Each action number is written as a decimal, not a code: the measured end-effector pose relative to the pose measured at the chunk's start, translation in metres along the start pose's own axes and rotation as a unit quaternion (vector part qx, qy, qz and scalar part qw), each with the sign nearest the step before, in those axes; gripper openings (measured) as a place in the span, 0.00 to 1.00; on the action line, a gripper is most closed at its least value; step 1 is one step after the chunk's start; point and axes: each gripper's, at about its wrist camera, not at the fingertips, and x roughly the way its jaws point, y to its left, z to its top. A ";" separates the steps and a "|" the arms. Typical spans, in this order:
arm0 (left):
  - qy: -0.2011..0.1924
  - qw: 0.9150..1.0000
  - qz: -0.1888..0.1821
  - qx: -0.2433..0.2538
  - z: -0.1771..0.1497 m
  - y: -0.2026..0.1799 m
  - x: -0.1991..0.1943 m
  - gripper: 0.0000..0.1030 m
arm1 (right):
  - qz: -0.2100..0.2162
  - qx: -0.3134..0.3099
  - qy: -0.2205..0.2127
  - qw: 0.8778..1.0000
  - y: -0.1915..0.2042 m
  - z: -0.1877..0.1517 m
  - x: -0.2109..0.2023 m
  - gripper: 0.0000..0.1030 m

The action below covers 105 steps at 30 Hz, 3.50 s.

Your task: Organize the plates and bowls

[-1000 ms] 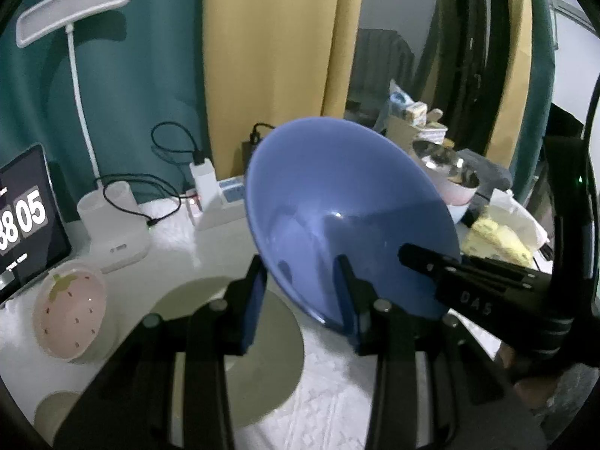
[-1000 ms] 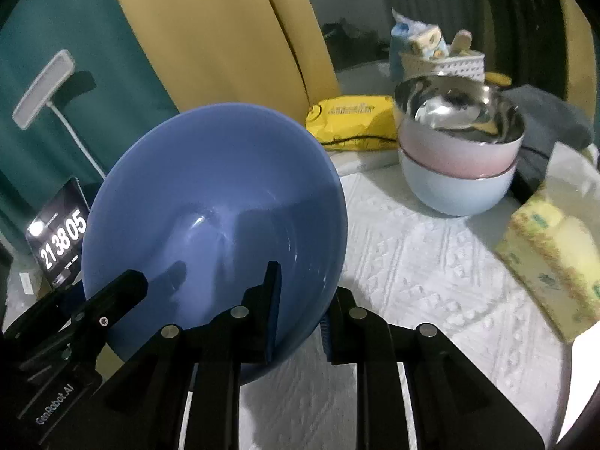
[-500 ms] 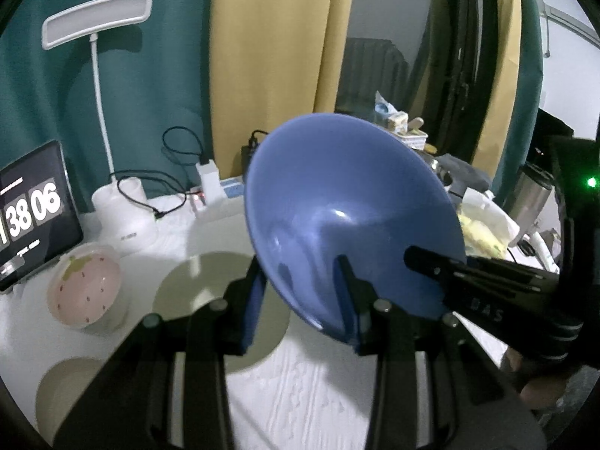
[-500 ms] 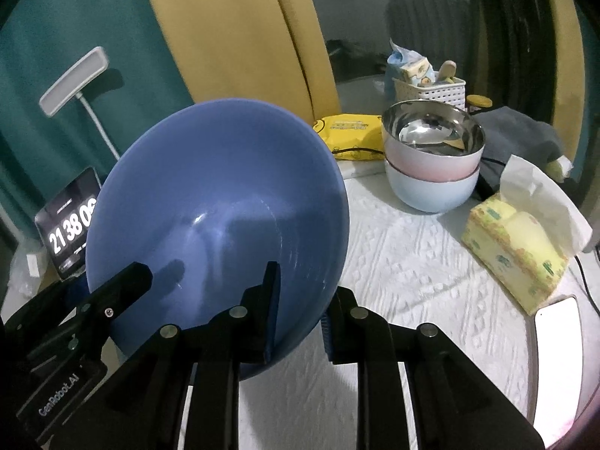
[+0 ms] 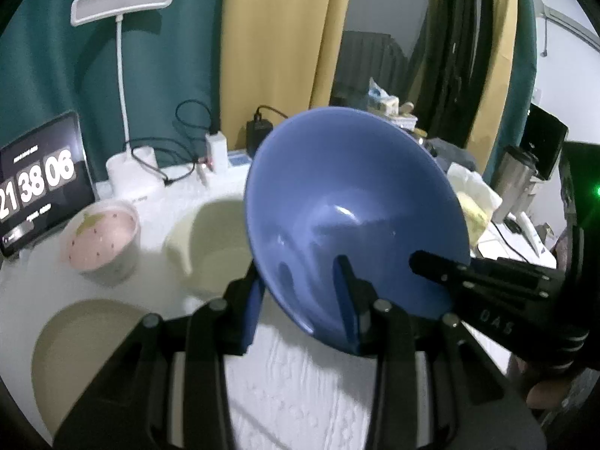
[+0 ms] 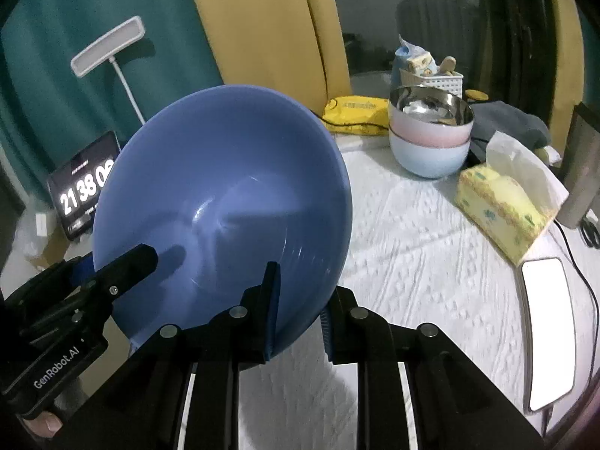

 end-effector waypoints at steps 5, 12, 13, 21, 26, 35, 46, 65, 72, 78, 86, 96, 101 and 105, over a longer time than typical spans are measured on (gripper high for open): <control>0.011 1.000 -0.003 -0.007 -0.018 0.002 -0.007 0.37 | -0.001 -0.005 0.013 1.000 0.006 -0.015 -0.004 0.20; 0.027 1.000 -0.003 -0.011 -0.036 0.006 -0.014 0.37 | 0.001 -0.005 0.027 1.000 0.012 -0.031 -0.008 0.21; 0.030 0.999 -0.003 -0.011 -0.039 0.006 -0.014 0.37 | 0.001 -0.004 0.030 1.000 0.012 -0.033 -0.008 0.21; 0.053 0.998 -0.010 -0.016 -0.061 0.008 -0.019 0.37 | 0.003 -0.002 0.045 0.999 0.015 -0.048 -0.015 0.22; 0.065 0.998 -0.014 -0.017 -0.072 0.010 -0.024 0.37 | 0.003 0.000 0.054 0.999 0.020 -0.056 -0.018 0.26; 0.080 0.996 -0.028 -0.035 -0.083 0.015 -0.031 0.37 | 0.004 -0.001 0.073 0.997 0.025 -0.069 -0.022 0.28; 0.076 0.996 -0.041 -0.037 -0.085 0.018 -0.044 0.37 | 0.007 0.014 0.082 0.997 0.027 -0.074 -0.024 0.29; 0.056 0.997 -0.030 -0.039 -0.071 0.033 -0.061 0.38 | -0.014 0.002 0.102 0.995 0.031 -0.066 -0.033 0.47; 0.042 0.998 -0.010 -0.050 -0.059 0.047 -0.064 0.38 | -0.025 0.009 0.083 0.996 0.023 -0.050 -0.035 0.47; 0.034 0.998 0.005 -0.060 -0.048 0.059 -0.062 0.38 | -0.017 -0.003 0.069 0.997 0.031 -0.034 -0.034 0.47; 0.022 0.997 0.024 -0.073 -0.032 0.073 -0.054 0.44 | -0.009 -0.025 0.047 0.999 0.040 -0.011 -0.025 0.47; 0.021 0.996 0.034 -0.079 -0.014 0.088 -0.035 0.45 | 0.000 -0.051 0.040 0.998 0.054 0.014 -0.001 0.47; 0.023 0.996 0.037 -0.078 -0.006 0.091 -0.024 0.45 | 0.004 -0.056 0.040 0.998 0.058 0.025 0.013 0.47; 0.023 0.996 0.037 -0.080 0.001 0.094 -0.014 0.45 | 0.008 -0.065 0.039 0.997 0.063 0.035 0.025 0.47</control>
